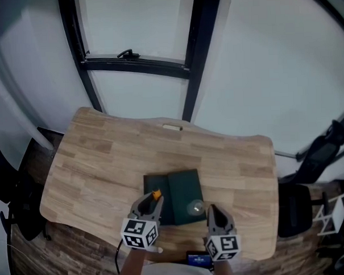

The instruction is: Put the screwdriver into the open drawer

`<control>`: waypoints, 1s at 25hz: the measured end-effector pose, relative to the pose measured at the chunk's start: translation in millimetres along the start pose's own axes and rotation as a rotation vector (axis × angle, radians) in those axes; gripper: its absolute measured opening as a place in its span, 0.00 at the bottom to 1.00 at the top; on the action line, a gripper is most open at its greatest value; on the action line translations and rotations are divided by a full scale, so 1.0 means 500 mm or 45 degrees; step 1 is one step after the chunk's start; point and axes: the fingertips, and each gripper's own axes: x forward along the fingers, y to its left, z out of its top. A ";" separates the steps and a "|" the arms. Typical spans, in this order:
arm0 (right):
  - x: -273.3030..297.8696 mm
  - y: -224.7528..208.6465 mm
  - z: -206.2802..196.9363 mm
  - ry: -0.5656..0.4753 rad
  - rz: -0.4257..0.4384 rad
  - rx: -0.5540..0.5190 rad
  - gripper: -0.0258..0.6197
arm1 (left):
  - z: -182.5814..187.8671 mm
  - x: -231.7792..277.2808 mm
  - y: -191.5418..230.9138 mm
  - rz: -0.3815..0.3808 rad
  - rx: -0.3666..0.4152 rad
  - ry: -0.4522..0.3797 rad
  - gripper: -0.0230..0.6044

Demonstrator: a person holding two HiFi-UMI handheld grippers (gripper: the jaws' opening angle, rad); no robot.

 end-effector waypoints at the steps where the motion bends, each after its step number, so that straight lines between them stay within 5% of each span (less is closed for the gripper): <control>1: 0.001 -0.002 -0.001 0.003 -0.001 0.001 0.04 | -0.002 0.002 0.001 0.002 -0.001 0.006 0.21; 25: 0.027 -0.032 -0.051 0.073 -0.001 0.010 0.04 | -0.088 0.038 0.023 0.046 -0.047 0.144 0.21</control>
